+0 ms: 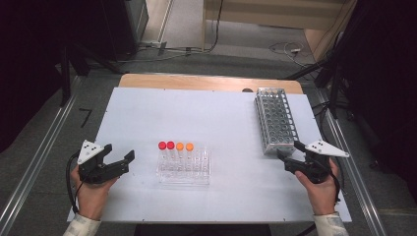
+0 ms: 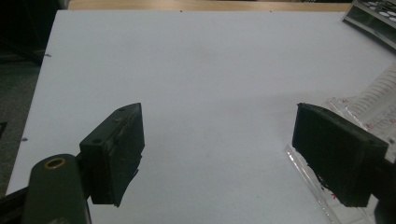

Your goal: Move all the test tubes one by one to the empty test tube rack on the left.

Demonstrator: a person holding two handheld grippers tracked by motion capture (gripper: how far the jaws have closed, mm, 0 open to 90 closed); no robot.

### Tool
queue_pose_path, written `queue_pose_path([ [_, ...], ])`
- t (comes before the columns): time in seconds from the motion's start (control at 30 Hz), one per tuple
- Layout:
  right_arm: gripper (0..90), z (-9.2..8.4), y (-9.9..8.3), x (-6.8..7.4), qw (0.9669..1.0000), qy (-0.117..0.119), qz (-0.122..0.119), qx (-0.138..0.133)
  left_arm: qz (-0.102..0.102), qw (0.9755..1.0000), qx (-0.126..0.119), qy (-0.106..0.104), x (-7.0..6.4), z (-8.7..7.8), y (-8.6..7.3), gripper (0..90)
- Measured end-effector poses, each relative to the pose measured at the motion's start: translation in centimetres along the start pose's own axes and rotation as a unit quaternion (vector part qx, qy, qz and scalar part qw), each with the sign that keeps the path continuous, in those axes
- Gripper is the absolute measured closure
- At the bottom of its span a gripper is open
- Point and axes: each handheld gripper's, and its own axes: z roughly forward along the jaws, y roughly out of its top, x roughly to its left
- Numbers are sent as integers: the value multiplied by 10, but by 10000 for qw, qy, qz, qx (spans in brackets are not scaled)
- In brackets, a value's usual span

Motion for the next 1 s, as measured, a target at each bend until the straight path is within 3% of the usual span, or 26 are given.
queue_pose_path([
  [1.0,225,-38,-41,-44,9973,-554,469,47,-84,9998,-42,159,12,-11,-12,170],
])
